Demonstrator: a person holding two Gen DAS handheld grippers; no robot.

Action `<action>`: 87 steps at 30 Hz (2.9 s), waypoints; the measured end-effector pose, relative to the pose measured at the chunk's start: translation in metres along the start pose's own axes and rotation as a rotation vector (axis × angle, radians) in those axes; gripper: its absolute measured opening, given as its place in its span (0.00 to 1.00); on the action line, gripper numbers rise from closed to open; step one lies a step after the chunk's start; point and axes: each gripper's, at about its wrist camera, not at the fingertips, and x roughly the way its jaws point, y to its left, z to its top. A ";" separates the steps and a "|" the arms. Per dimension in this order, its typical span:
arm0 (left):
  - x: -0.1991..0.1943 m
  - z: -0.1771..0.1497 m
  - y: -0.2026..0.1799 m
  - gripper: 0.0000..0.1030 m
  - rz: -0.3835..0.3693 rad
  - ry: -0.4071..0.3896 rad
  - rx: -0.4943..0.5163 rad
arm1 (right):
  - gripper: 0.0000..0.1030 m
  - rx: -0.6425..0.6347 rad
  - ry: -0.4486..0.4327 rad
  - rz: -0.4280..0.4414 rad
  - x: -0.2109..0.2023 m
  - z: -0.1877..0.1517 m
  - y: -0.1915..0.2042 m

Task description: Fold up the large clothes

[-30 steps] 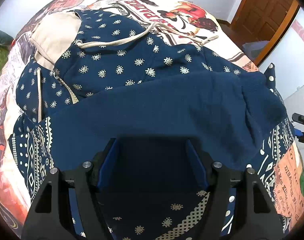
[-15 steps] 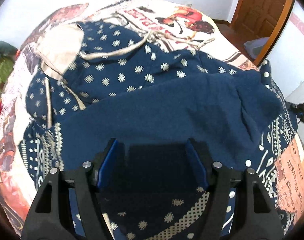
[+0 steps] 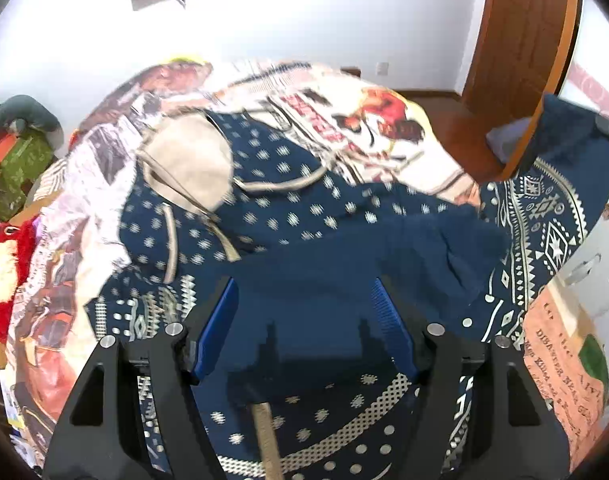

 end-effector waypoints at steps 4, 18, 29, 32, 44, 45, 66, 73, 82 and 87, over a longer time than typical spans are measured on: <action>-0.026 -0.002 0.017 0.66 0.000 -0.055 -0.022 | 0.07 -0.097 -0.058 0.057 -0.011 0.009 0.061; -0.086 -0.041 0.094 0.66 0.027 -0.149 -0.109 | 0.07 -0.308 0.262 0.168 0.112 -0.096 0.218; -0.094 -0.059 0.131 0.66 0.058 -0.160 -0.174 | 0.07 -0.297 0.578 0.071 0.189 -0.190 0.215; -0.094 -0.059 0.130 0.66 0.061 -0.159 -0.177 | 0.08 -0.268 0.637 0.045 0.197 -0.195 0.206; -0.097 -0.033 0.079 0.66 0.050 -0.166 -0.066 | 0.57 -0.303 0.506 0.068 0.128 -0.148 0.174; -0.094 -0.029 0.071 0.67 0.038 -0.161 -0.056 | 0.58 -0.293 0.476 0.064 0.117 -0.138 0.165; 0.085 0.044 -0.129 0.60 -0.107 0.106 0.242 | 0.69 -0.304 0.311 -0.162 0.051 -0.091 0.006; 0.095 0.045 -0.128 0.07 -0.103 0.105 0.250 | 0.69 -0.330 0.342 -0.139 0.065 -0.100 0.010; -0.003 0.078 -0.064 0.05 -0.144 -0.111 0.102 | 0.70 -0.370 0.350 -0.082 0.078 -0.102 0.047; -0.055 0.075 -0.006 0.05 -0.098 -0.201 0.036 | 0.70 -0.374 0.367 -0.036 0.091 -0.102 0.073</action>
